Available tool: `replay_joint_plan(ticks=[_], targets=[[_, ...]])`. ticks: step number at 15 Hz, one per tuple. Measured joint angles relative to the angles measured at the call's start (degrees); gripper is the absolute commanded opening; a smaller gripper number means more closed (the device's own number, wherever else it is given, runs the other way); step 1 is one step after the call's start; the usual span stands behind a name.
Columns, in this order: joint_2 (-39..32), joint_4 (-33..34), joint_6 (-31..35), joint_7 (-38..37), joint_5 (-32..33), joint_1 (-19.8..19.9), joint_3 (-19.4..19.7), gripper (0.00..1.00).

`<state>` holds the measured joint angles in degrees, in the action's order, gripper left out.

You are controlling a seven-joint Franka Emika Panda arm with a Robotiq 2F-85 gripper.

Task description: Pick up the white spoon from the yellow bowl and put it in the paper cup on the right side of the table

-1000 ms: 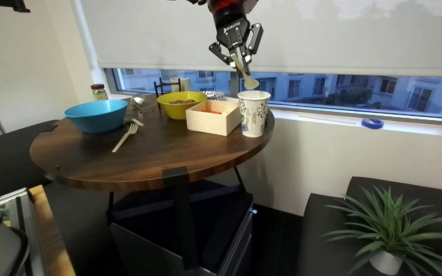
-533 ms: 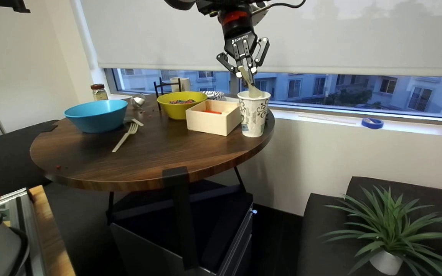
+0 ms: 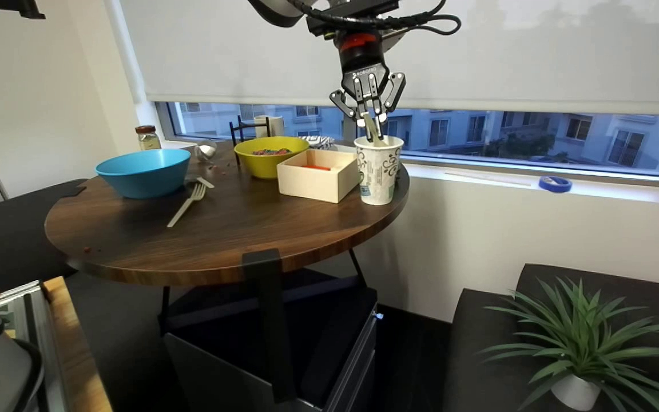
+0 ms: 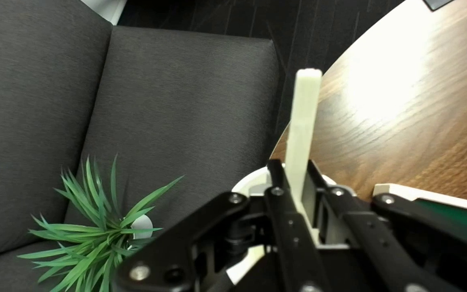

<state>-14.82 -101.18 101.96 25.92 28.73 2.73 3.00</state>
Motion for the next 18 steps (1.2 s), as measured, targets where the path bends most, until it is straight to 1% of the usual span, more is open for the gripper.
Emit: replay_joint_plan(ticks=[1, 2, 4, 5, 7, 8, 9, 11, 14, 18], targets=[[-0.2, 0.3, 0.0, 0.3, -0.2, 0.0, -0.1, 0.53], [-0.3, 0.7, 0.0, 0.4, -0.2, -0.1, -0.3, 0.62], [-0.3, 1.2, 0.0, 0.4, -0.2, -0.3, -0.9, 0.75], [-0.2, 1.5, -0.1, 0.4, -0.2, -0.6, -1.3, 0.84], [0.5, 1.6, -0.2, 0.1, -0.2, -1.3, -2.2, 0.98], [1.0, 1.5, -0.3, -0.4, -0.6, -1.8, -2.7, 1.0], [1.8, 1.1, -0.3, -1.6, -1.2, -2.3, -3.3, 1.0], [4.0, -1.1, 0.1, -6.5, -3.6, -3.5, -4.5, 1.0], [9.3, -7.1, 5.0, -13.9, -9.1, -5.0, -6.3, 1.0], [19.0, -16.5, 12.1, -22.9, -14.1, -6.6, -7.5, 1.0]])
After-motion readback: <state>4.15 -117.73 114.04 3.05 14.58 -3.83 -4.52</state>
